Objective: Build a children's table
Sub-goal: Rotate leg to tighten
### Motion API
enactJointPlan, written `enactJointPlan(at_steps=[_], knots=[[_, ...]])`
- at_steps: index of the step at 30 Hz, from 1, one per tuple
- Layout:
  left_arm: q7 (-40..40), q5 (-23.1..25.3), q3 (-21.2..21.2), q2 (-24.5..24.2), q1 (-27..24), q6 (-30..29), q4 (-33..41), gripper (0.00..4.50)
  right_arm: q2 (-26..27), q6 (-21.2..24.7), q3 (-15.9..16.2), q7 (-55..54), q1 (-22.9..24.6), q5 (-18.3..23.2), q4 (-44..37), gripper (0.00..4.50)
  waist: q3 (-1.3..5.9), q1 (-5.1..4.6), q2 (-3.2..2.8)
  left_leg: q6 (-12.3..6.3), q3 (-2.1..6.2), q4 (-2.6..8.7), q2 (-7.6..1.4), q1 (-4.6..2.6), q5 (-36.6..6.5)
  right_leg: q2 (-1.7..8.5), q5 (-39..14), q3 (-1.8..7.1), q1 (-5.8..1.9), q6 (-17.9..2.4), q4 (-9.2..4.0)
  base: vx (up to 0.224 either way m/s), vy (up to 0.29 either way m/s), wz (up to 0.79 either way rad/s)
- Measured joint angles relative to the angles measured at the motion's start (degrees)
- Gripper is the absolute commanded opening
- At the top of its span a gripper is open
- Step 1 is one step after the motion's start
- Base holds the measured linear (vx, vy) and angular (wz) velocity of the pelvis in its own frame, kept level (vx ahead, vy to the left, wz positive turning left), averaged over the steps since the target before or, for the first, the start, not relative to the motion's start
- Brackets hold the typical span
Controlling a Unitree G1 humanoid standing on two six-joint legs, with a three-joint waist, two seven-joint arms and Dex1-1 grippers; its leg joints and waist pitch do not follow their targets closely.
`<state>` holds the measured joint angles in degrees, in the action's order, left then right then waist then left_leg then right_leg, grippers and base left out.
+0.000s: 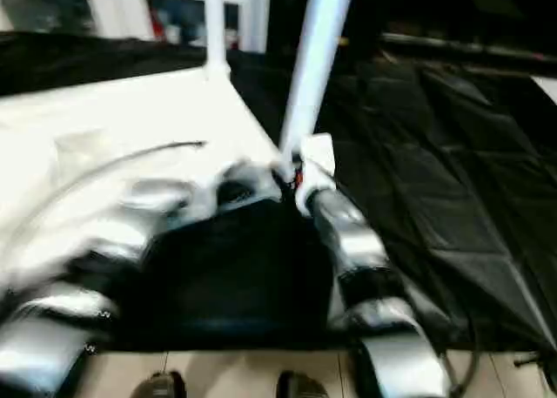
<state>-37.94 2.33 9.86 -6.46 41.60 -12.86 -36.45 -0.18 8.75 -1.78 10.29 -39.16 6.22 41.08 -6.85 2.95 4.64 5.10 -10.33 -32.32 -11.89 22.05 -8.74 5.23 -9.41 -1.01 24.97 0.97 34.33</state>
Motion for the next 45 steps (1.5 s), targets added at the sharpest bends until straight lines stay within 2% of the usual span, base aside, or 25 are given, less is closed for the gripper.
enactJointPlan(at_steps=[2,3,6,9,12,18,27,33,40,42,45], knots=[[-0.1,0.1,0.0,0.3,0.0,0.0,0.0,0.00,0.4,-0.5,0.1,0.0,0.0,-0.3,0.2,2.69,0.06,-0.07,0.08,-0.01,0.00,0.06,0.00,0.01,0.0,-0.02,0.0,0.00,0.00,0.0,-0.08,0.000,0.000,0.00],[-0.3,0.1,0.0,0.4,0.0,0.1,0.0,0.00,0.6,-0.7,0.1,0.0,-0.1,-0.4,0.3,3.24,0.07,-0.16,0.10,-0.01,-0.01,0.10,0.00,0.01,0.0,-0.04,0.0,0.00,0.00,0.0,-0.14,0.000,0.000,0.00],[-0.8,0.1,0.1,0.3,0.0,0.5,0.0,0.00,0.9,-1.0,0.2,0.0,-0.4,-0.6,1.3,3.40,0.06,-0.36,0.09,-0.01,-0.01,0.19,0.00,0.04,0.0,-0.05,0.1,0.00,0.04,-0.2,-0.19,0.000,0.000,0.00],[-2.1,0.1,0.2,-0.4,0.0,1.1,0.1,0.00,0.3,-1.5,0.7,0.4,-0.9,-1.6,1.9,3.78,0.06,-0.46,0.08,0.00,-0.01,0.29,-0.01,0.06,0.0,-0.06,0.1,-0.01,0.07,-0.2,-0.26,0.000,0.000,0.00],[-4.8,-0.2,1.0,-2.2,-0.1,1.6,0.5,0.00,-1.6,-1.9,2.2,4.1,-0.9,-1.7,1.7,3.78,0.05,-0.55,0.07,0.01,-0.03,0.46,-0.01,0.08,0.0,-0.06,0.1,-0.01,0.12,-0.1,-0.32,0.000,0.000,0.00],[-12.7,-1.4,1.8,-6.5,-0.6,2.5,2.4,0.00,-8.8,-1.7,6.7,20.8,2.5,-1.8,-4.9,3.78,0.00,-0.51,0.08,-0.06,-0.13,0.65,-0.02,0.17,-0.1,-0.21,-0.1,-0.08,0.26,0.0,-0.37,0.000,0.000,0.00],[-25.7,-4.8,2.8,-13.2,-3.5,3.2,6.5,0.00,-20.1,1.2,10.8,42.9,8.2,2.5,-16.6,3.78,-0.28,-0.41,0.03,-0.03,-0.20,0.61,-0.13,0.06,-0.1,-0.28,-0.1,-0.04,0.24,-0.1,-0.27,0.000,0.000,0.00],[-31.1,-5.4,4.1,-16.2,-4.8,3.2,9.4,0.00,-22.9,3.4,11.7,48.7,10.8,4.3,-21.8,3.78,-0.32,-0.17,-0.01,-0.03,-0.24,0.61,-0.19,0.09,-0.1,-0.26,-0.1,0.01,0.27,-0.1,-0.31,0.000,0.000,0.00],[-29.0,-4.4,4.7,-16.9,-5.6,6.3,10.5,0.00,-23.8,4.2,11.7,49.5,11.5,4.7,-23.5,3.78,-0.33,-0.02,-0.02,-0.02,-0.24,0.52,-0.20,0.04,-0.1,-0.26,0.0,0.02,0.23,-0.1,-0.21,0.000,0.000,0.00],[-28.5,-4.4,4.6,-17.0,-5.9,5.1,11.5,0.00,-24.0,4.5,11.7,49.6,11.7,4.7,-24.3,3.78,-0.32,0.00,-0.02,-0.01,-0.24,0.48,-0.20,0.04,-0.1,-0.26,0.0,0.03,0.23,-0.2,-0.20,0.000,0.000,0.00],[-28.7,-4.8,4.6,-18.0,-7.2,0.1,15.9,0.00,-24.0,4.9,11.8,50.0,12.2,4.7,-25.5,3.78,-0.33,-0.20,-0.02,-0.01,-0.24,0.51,-0.24,0.05,-0.1,-0.27,0.0,0.05,0.26,-0.2,-0.22,0.000,0.000,0.00]])
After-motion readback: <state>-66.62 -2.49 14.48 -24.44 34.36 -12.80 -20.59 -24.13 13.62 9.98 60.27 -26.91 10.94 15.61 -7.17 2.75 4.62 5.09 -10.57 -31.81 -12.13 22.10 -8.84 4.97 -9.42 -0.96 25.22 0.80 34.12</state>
